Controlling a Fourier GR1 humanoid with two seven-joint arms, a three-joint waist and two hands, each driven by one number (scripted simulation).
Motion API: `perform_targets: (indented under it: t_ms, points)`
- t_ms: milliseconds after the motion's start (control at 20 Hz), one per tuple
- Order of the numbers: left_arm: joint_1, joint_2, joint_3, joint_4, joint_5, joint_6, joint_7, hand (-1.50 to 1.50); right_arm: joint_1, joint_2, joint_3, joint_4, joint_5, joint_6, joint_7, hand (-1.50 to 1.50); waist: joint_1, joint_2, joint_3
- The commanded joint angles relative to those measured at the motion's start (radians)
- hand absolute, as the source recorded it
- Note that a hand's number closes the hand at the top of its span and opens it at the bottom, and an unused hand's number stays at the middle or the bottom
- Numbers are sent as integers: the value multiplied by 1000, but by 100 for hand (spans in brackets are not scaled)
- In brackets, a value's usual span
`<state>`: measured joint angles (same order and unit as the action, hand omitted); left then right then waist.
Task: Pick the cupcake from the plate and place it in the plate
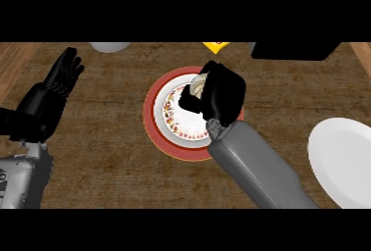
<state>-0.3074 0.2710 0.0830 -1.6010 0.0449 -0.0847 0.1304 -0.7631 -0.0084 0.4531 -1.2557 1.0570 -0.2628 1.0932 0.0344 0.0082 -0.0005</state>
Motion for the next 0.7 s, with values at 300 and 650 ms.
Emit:
perform_targets:
  t_ms: [300, 650]
  points:
    - [-26, -29, -26, 12, -14, 2, -11, 0, -114, 8, -46, 392, -183, -336, 32, -150, 34, 12, 1]
    - [-45, -6, -9, 21, 12, -31, 10, 0, -180, 8, -62, 489, -396, -536, -180, -150, 42, 13, 1]
